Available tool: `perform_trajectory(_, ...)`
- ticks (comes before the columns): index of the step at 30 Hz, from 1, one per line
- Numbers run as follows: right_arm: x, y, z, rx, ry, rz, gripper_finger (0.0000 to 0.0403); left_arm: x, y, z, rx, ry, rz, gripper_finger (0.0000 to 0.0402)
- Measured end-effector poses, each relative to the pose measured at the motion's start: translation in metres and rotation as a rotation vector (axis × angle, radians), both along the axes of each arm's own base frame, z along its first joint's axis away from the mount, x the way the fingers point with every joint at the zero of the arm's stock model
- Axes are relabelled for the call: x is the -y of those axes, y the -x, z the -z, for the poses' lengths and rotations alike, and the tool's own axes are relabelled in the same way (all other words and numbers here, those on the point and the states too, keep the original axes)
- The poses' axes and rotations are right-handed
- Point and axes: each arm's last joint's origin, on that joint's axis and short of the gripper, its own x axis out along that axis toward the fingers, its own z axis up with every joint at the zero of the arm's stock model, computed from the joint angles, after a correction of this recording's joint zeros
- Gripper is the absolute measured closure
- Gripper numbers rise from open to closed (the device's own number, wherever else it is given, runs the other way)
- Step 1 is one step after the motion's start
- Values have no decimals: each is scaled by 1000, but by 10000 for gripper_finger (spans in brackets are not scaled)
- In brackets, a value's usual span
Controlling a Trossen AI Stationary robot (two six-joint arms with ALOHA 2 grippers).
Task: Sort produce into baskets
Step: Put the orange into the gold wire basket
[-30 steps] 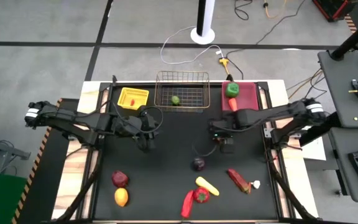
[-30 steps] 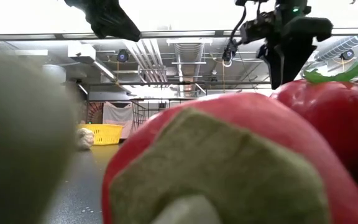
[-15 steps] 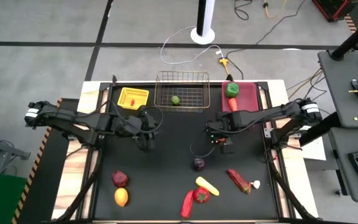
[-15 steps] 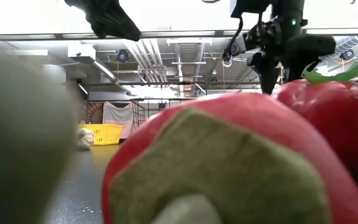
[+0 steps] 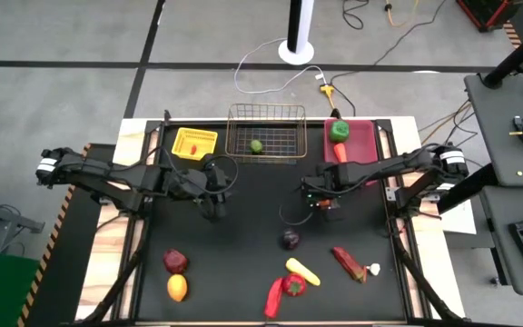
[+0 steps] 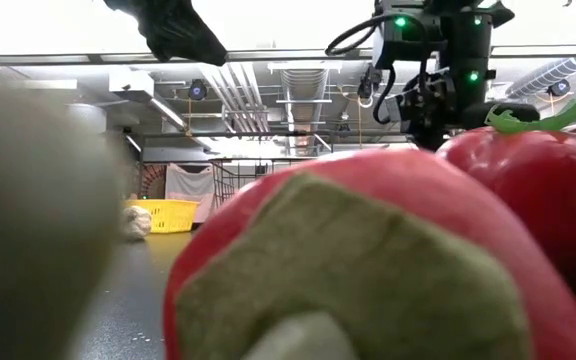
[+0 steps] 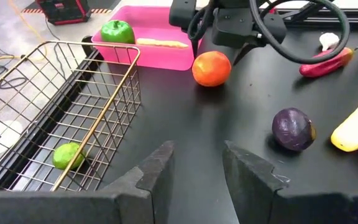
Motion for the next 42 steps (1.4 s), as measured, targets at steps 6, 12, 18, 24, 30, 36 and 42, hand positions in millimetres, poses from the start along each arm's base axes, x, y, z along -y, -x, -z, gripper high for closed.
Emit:
perform_trajectory(6,1,0,8,23,11,-10,42,0,0,0,4,1,-1,282)
perform_trajectory(12,1,0,11,42,11,-4,42,0,0,0,5,1,-2,282)
perform_trajectory(18,2,0,12,45,26,11,50,0,0,-1,6,1,-2,282)
perform_trajectory(24,2,0,11,49,32,26,86,0,0,-1,6,1,-2,282)
perform_trajectory(30,1,-1,6,74,-4,57,105,0,0,-1,6,1,-2,282)
perform_trajectory(36,-2,1,-3,125,-100,105,105,0,0,0,6,1,-2,282)
perform_trajectory(42,-9,-1,-9,211,-160,118,106,0,-1,-1,9,1,-2,282)
